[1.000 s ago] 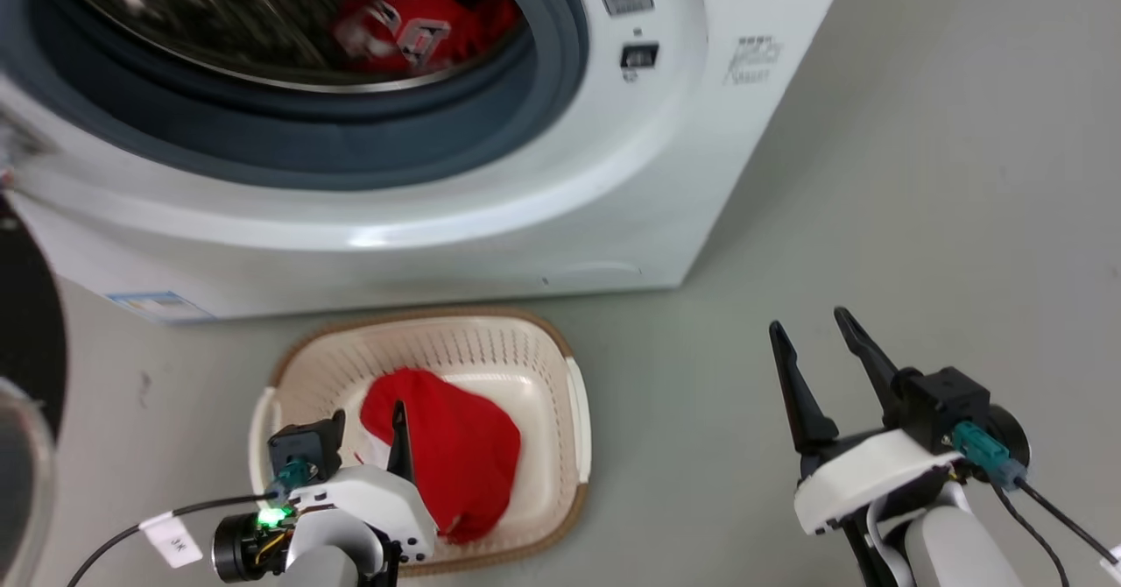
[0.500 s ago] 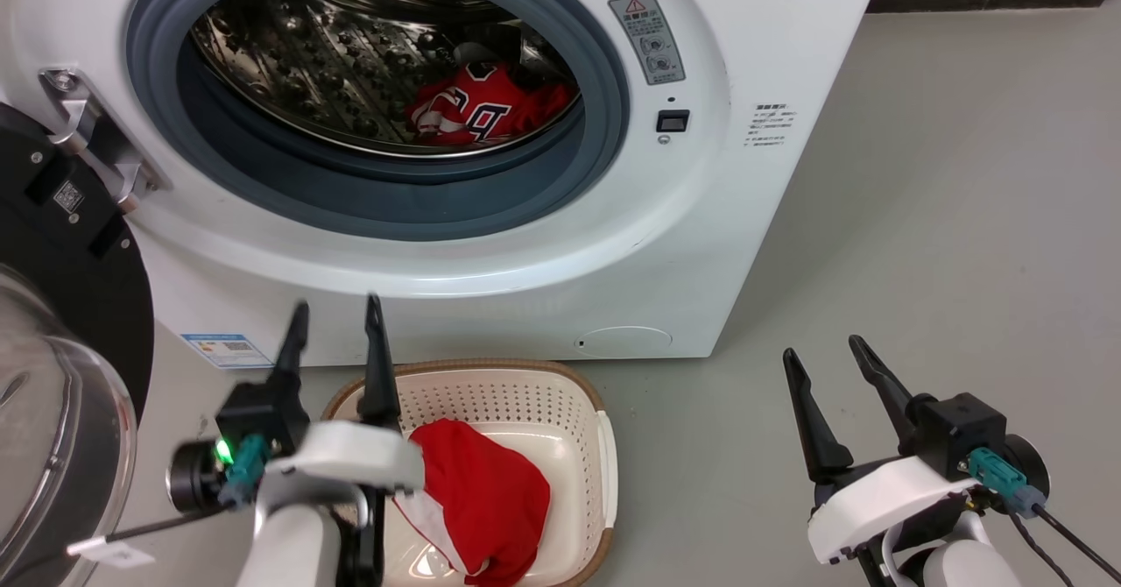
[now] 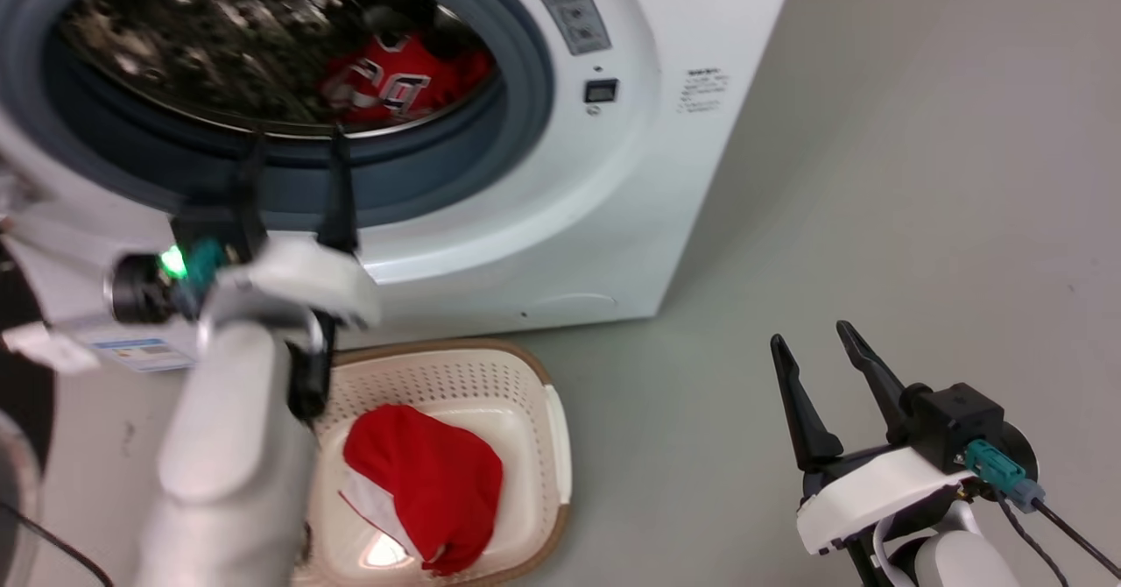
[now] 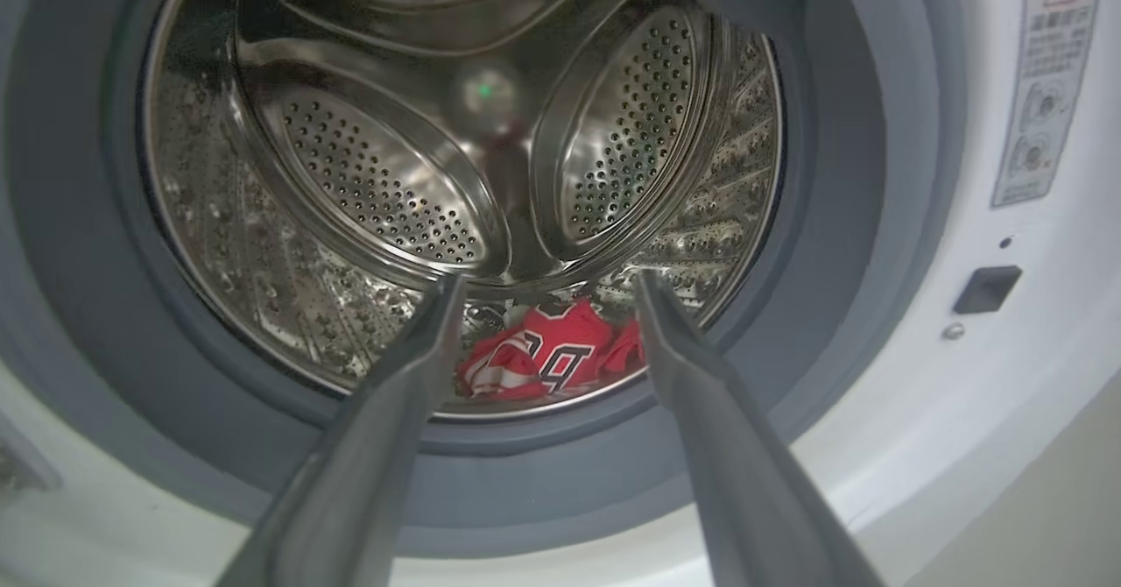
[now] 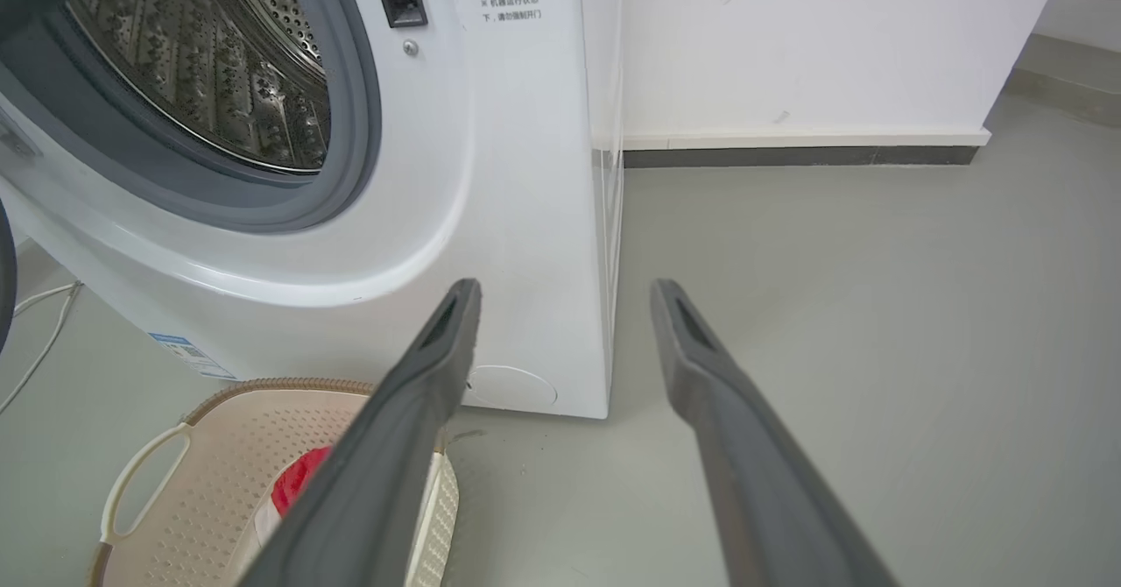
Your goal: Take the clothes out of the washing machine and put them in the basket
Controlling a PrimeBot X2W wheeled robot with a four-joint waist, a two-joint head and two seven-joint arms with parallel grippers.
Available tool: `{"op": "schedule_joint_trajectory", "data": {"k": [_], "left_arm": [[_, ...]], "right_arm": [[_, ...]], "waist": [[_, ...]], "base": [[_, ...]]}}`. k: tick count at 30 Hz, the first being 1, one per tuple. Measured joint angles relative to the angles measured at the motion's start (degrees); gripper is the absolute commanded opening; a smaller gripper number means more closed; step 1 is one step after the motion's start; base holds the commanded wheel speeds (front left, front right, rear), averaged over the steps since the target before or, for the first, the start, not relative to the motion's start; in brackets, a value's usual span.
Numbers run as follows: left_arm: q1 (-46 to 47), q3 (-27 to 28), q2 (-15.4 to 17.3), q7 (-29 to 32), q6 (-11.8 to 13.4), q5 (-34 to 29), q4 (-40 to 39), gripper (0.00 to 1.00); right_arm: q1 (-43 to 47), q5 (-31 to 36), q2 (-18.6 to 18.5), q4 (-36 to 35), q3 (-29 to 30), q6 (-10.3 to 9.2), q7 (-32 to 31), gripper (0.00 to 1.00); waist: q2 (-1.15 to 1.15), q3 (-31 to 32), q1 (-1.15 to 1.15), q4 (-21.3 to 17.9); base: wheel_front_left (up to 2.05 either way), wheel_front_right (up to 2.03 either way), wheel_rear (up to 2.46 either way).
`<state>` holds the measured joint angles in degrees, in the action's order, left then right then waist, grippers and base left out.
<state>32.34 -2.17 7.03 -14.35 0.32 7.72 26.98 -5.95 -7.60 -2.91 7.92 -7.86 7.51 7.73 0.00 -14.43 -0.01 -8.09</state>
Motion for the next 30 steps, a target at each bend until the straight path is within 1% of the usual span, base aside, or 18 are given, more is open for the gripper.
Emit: {"op": "schedule_joint_trajectory", "data": {"k": [4,7,12,14,20,25,30], "left_arm": [[7.7,0.4,2.8,3.8,-1.1,0.1,6.9,1.0],[13.6,0.9,5.6,7.7,-2.4,0.6,11.7,1.0],[22.4,1.0,8.9,16.0,-3.7,1.3,18.3,1.0],[26.2,1.1,10.6,19.7,-3.9,1.6,20.5,1.0],[35.4,1.1,14.3,30.3,-4.3,1.7,25.4,1.0],[41.5,2.5,16.9,39.2,-3.4,3.1,27.4,1.0],[45.7,4.9,18.0,46.9,-0.9,5.7,27.4,1.0]], "right_arm": [[-1.1,-1.3,0.0,0.9,-0.5,0.0,1.3,1.0],[-2.2,-2.7,0.0,2.1,-0.9,0.0,2.5,1.0],[-4.2,-4.9,0.0,4.6,-2.1,0.0,4.4,1.0],[-5.4,-5.9,-0.1,5.4,-2.9,0.0,5.2,1.0],[-8.9,-9.2,0.0,7.6,-5.7,0.0,6.8,1.0],[-11.4,-11.8,0.0,8.9,-8.4,0.0,7.2,1.0],[-12.0,-13.7,0.0,8.0,-10.1,0.0,7.3,1.0]], "waist": [[0.0,-2.7,0.0,-2.5],[0.0,-5.1,0.01,-4.6],[0.0,-9.4,0.01,-7.8],[0.0,-11.3,0.01,-9.0],[0.0,-16.9,0.01,-12.6],[0.0,-21.3,0.02,-15.5],[0.0,-24.7,0.01,-18.3]], "base": [[0.0,0.0,0.0],[0.0,0.0,0.0],[0.0,0.0,0.0],[0.0,0.0,0.0],[0.0,0.0,0.0],[0.0,0.0,0.0],[0.0,0.0,0.0]]}}
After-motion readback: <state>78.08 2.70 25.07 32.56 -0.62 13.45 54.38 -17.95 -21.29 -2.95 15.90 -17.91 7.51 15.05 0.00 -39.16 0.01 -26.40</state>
